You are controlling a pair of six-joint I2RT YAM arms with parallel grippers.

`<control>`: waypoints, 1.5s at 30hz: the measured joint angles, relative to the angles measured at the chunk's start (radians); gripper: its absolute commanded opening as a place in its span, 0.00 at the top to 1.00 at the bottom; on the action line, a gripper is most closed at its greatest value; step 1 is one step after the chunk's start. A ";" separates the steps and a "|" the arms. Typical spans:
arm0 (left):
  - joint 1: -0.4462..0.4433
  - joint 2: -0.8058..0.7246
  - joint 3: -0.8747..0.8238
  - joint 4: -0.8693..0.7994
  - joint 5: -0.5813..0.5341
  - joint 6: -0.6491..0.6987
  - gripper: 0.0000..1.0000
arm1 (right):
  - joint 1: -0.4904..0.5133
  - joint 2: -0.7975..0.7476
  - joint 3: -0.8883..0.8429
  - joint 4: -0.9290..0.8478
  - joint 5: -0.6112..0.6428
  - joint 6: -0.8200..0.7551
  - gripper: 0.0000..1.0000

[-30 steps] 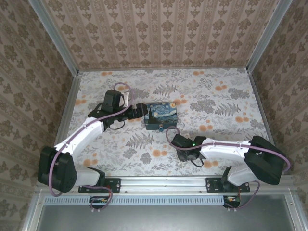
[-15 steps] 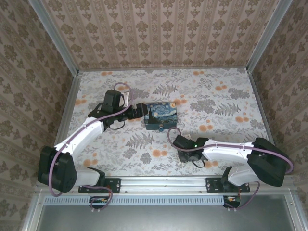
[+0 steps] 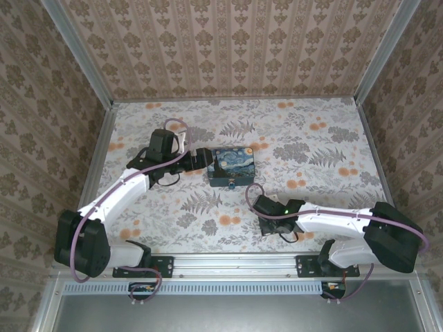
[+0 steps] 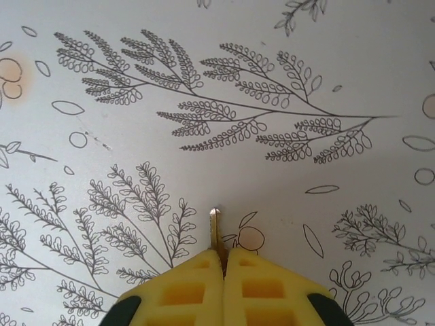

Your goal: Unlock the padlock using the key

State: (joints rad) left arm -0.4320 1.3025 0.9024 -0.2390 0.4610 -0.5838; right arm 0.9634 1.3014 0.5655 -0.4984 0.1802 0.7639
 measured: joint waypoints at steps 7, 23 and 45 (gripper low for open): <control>0.000 0.011 0.000 0.003 -0.008 0.000 0.00 | -0.018 -0.012 -0.005 0.015 -0.016 0.012 1.00; 0.002 0.011 -0.013 0.005 -0.146 -0.039 0.00 | -0.159 -0.234 -0.145 0.209 -0.209 0.123 1.00; -0.053 0.093 -0.028 0.125 0.072 -0.098 0.00 | -0.197 -0.155 -0.067 0.391 -0.290 0.122 1.00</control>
State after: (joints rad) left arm -0.4850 1.3956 0.8745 -0.1143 0.5327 -0.6823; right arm 0.7662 1.1461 0.4984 -0.1070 -0.1101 0.8864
